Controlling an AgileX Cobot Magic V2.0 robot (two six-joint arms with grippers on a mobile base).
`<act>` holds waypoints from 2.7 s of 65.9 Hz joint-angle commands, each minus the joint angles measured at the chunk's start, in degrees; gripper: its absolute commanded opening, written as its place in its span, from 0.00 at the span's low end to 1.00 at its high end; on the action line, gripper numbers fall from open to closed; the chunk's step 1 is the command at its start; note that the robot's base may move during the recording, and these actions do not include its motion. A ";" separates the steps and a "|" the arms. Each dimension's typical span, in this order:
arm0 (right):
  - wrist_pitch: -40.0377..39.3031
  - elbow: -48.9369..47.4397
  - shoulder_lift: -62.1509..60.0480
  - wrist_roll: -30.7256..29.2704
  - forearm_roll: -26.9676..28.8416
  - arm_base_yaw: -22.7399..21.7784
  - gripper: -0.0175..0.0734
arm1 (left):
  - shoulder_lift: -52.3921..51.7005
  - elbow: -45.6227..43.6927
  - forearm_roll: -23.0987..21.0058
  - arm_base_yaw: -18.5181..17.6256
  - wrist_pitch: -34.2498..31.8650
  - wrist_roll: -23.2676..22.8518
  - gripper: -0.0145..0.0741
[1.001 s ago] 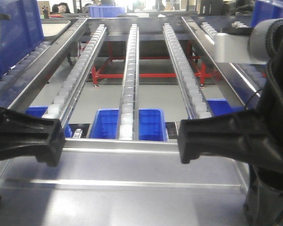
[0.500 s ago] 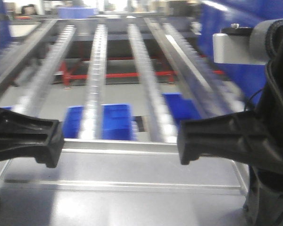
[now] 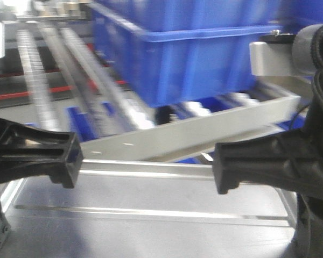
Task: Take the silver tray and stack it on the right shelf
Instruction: 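Hold the tray in both grippers while the base turns and drives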
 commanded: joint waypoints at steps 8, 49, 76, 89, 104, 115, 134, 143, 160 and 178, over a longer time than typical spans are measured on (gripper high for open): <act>5.33 -1.49 -1.71 -0.50 -1.78 -0.28 0.27 | -1.18 -1.41 1.55 -0.17 2.14 0.35 0.05; 18.50 -1.55 -1.71 -0.50 -1.78 -0.28 0.27 | -1.18 -1.41 1.55 -0.17 2.14 0.35 0.05; 23.09 -1.55 -1.71 -0.50 -1.78 -0.28 0.27 | -1.18 -1.41 1.55 -0.17 4.45 0.35 0.05; 23.05 -1.55 -1.71 -0.50 -1.78 -0.28 0.27 | -1.18 -1.41 1.55 -0.17 9.15 0.35 0.05; 22.98 -1.55 -1.71 -0.50 -1.78 -0.28 0.27 | -1.18 -1.41 1.65 -0.17 17.24 0.35 0.05; 22.93 -1.55 -1.71 -0.50 -1.78 -0.28 0.27 | -1.18 -1.41 1.69 -0.17 21.43 0.35 0.05; 22.93 -1.55 -1.71 -0.50 -1.78 -0.28 0.27 | -1.18 -1.41 1.69 -0.17 21.43 0.35 0.05; 22.93 -1.55 -1.71 -0.50 -1.78 -0.28 0.27 | -1.18 -1.41 1.69 -0.17 21.43 0.35 0.05; 22.93 -1.55 -1.71 -0.50 -1.78 -0.28 0.27 | -1.18 -1.41 1.69 -0.17 21.43 0.35 0.05; 22.93 -1.55 -1.71 -0.50 -1.78 -0.28 0.27 | -1.18 -1.41 1.69 -0.17 21.43 0.35 0.05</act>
